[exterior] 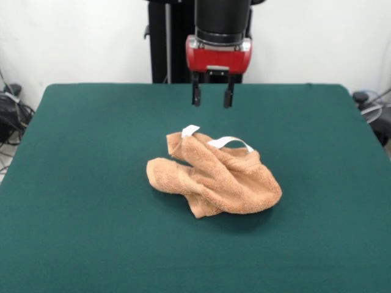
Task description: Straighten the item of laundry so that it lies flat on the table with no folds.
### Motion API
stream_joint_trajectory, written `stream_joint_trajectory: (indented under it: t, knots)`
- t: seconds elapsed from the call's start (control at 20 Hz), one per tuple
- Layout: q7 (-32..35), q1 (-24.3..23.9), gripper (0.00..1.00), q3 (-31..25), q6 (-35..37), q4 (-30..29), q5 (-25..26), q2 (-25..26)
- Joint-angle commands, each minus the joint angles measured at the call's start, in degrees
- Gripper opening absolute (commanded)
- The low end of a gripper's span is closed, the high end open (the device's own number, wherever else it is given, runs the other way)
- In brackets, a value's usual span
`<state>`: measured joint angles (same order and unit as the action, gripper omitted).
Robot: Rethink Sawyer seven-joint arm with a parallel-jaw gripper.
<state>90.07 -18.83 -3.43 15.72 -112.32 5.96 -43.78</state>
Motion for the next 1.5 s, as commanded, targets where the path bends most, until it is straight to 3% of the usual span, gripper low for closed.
stream_joint_trajectory:
  t: [0.05, 0.75, 1.5]
  knots:
    - [6.17, 1.12, 1.0, -3.52, -0.83, 3.19, 1.0, 3.35]
    - [4.82, 2.19, 1.0, -4.15, 3.74, 10.08, -0.16, 4.44]
    - [2.86, 1.47, 1.0, -6.03, 14.24, 13.05, -1.61, -2.44]
